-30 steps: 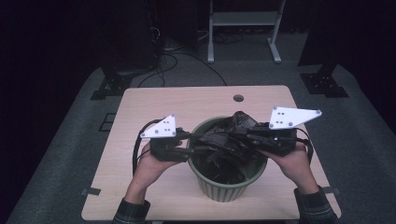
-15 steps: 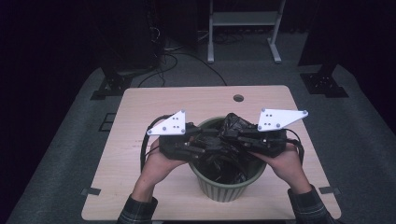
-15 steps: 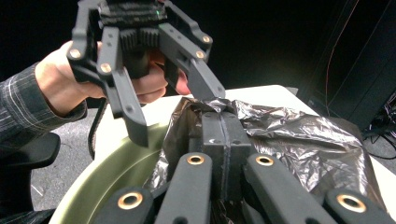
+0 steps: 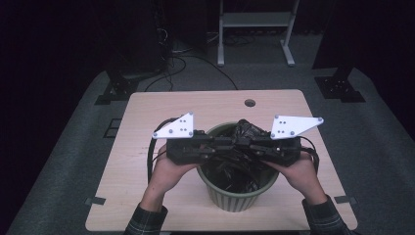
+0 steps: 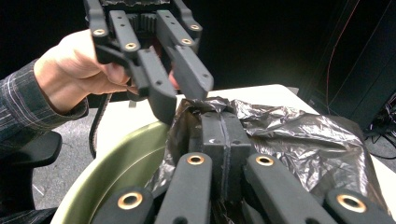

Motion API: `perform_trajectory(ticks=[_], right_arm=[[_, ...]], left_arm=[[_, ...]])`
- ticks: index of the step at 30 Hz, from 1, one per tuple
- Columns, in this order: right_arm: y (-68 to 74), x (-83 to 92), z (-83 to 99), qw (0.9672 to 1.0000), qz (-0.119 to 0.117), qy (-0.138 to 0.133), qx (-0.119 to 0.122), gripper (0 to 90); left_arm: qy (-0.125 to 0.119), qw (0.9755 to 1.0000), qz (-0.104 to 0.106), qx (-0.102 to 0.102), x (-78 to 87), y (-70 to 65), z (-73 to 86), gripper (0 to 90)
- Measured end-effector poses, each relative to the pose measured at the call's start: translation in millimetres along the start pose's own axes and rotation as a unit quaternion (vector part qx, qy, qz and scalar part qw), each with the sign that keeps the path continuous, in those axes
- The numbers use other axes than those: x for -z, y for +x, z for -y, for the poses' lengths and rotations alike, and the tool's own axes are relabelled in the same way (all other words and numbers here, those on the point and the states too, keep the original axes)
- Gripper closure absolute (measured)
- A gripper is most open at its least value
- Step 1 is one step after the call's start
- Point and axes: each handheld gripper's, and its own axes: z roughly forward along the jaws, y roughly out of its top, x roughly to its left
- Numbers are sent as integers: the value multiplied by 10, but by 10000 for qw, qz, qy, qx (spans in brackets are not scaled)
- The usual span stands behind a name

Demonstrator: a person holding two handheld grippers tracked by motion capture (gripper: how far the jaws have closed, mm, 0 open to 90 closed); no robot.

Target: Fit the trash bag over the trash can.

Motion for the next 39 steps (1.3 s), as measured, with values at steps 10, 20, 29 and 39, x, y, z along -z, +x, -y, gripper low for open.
perform_trajectory(ticks=[10,20,29,39], right_arm=[[2,10,4,10000,20,-30,6,900],[9,7,5,10000,32,-44,5,900],[25,1,7,10000,-2,-9,29,855],[0,183,36,9998,88,-190,-74,766]], left_arm=[[114,9999,-13,-10,-18,-48,4,726],[197,9994,-268,69,-72,-84,-10,598],[106,9996,-167,190,-43,-28,2,835],[111,9993,-247,244,13,13,32,894]])
